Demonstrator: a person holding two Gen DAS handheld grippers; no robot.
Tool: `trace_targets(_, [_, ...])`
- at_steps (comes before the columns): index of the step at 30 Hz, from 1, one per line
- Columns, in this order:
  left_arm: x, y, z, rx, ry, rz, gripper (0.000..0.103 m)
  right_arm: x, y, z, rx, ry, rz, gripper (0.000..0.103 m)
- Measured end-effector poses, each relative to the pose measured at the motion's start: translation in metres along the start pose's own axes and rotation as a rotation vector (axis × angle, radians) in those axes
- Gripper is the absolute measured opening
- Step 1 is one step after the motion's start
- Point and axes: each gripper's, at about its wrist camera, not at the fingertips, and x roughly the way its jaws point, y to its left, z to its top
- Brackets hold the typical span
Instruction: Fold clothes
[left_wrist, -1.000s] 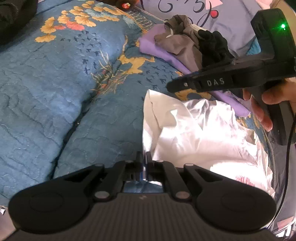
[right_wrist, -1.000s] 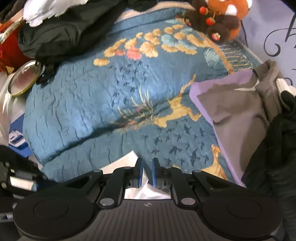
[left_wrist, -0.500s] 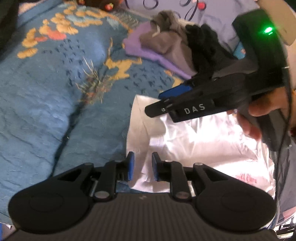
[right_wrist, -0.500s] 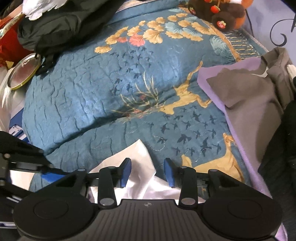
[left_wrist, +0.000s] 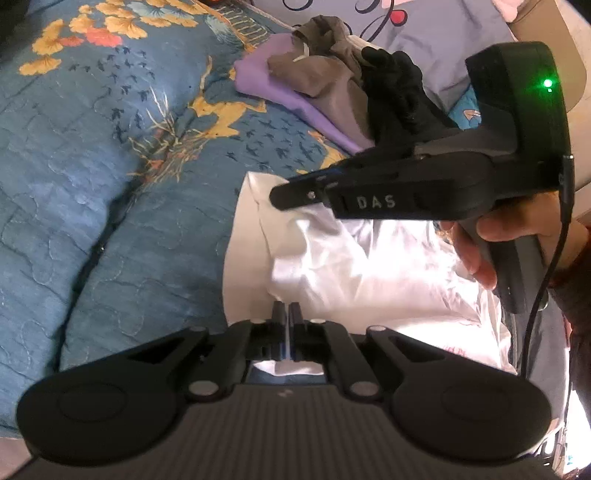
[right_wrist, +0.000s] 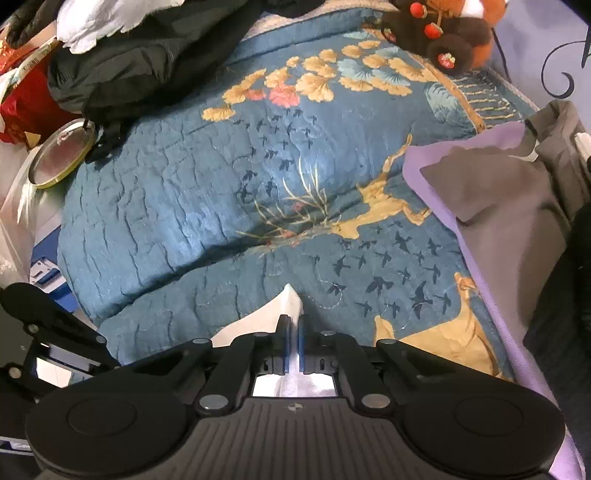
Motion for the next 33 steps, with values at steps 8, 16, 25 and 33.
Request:
trace_targets(8, [-0.015,0.01,-0.006,-0.018,-0.022,0.013,0.0,-0.03,0.002,0.005,-0.001,-0.097,0.003,0.003])
trace_targets(16, [-0.021,0.007,-0.007,0.013,-0.027,0.016,0.0,-0.045,0.005,0.016,-0.01,-0.135,-0.012,0.005])
trace_targets(25, [-0.004,0.0,0.022,0.07,-0.039,0.058,0.029,-0.02,-0.004,0.003,0.036,-0.065,-0.045,0.036])
trace_targets(33, [0.009,-0.004,0.022,0.064,-0.008,-0.003,0.031,-0.001,-0.006,-0.005,0.064,-0.031,0.009,0.031])
